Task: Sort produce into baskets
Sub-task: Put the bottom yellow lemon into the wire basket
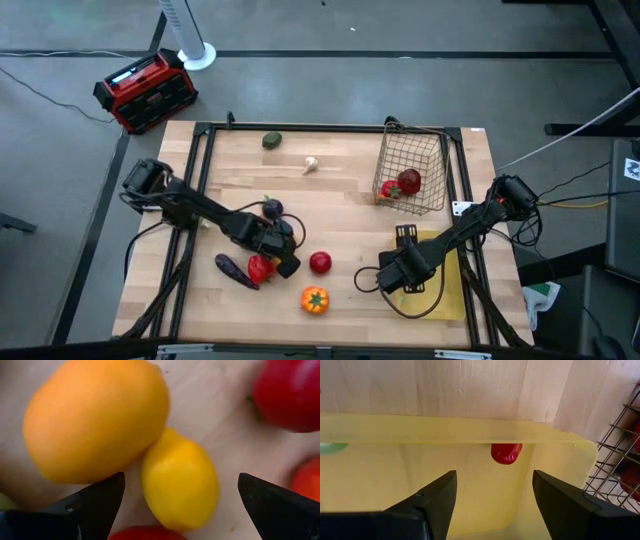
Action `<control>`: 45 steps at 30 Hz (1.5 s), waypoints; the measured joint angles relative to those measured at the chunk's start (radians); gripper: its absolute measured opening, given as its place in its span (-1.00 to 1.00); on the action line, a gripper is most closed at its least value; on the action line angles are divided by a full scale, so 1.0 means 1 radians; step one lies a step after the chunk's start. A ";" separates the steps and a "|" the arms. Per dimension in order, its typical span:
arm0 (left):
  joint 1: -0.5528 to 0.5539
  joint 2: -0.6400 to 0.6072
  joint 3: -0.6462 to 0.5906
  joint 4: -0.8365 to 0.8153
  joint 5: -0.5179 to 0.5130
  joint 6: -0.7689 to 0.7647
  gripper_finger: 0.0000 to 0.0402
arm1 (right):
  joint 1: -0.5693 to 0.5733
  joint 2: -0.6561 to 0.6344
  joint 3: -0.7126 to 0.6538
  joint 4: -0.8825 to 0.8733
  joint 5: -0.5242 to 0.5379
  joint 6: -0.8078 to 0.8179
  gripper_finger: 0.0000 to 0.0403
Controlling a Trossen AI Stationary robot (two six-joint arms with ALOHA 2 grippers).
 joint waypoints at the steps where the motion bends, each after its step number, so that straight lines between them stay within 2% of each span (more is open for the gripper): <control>1: 0.004 0.004 0.000 0.001 0.000 0.005 0.89 | 0.000 0.000 0.000 -0.001 0.000 0.000 0.28; 5: 0.014 0.006 0.000 0.001 0.001 0.024 0.77 | 0.000 0.000 0.000 -0.001 0.000 0.000 0.28; 12: 0.020 0.006 0.000 0.001 0.018 0.026 0.32 | 0.001 -0.007 0.000 -0.024 -0.021 0.003 0.28; 16: 0.019 0.004 0.000 0.002 0.057 0.022 0.08 | 0.001 -0.064 0.000 -0.036 0.023 0.042 0.28; 19: 0.019 -0.003 0.000 0.002 0.069 0.020 -0.02 | 0.001 -0.129 0.000 -0.034 0.084 0.048 0.28; 27: 0.024 -0.069 0.050 0.005 0.084 0.019 0.04 | 0.001 -0.291 -0.010 -0.016 0.262 0.077 0.28; 33: 0.054 -0.098 0.105 0.059 0.083 0.054 0.06 | 0.001 -0.426 -0.133 0.110 0.311 0.079 0.28; 39: 0.113 -0.099 0.122 0.287 0.075 0.130 0.06 | 0.000 -0.528 -0.258 0.253 0.304 0.095 0.28; 45: 0.179 -0.097 0.122 0.525 -0.015 0.279 0.07 | 0.000 -0.566 -0.288 0.281 0.304 0.097 0.28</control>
